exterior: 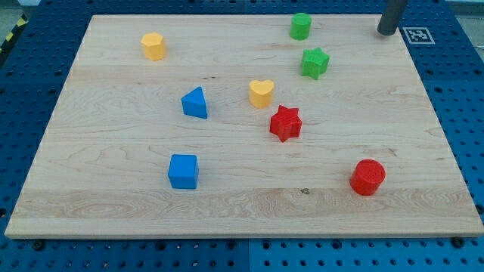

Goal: Slide the green circle towards the top left to the green star

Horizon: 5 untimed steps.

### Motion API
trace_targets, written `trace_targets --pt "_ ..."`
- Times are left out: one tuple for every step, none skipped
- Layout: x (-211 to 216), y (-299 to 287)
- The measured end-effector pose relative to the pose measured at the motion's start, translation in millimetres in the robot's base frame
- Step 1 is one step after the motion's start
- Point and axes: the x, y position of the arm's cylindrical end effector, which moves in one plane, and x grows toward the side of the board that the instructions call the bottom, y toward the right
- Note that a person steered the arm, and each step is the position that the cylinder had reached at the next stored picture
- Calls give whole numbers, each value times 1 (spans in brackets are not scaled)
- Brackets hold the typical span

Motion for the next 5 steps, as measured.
trace_targets --pt "0 0" --pt "0 -5" --pt "-8 -39" --pt "-36 -71" --pt "-48 -121"
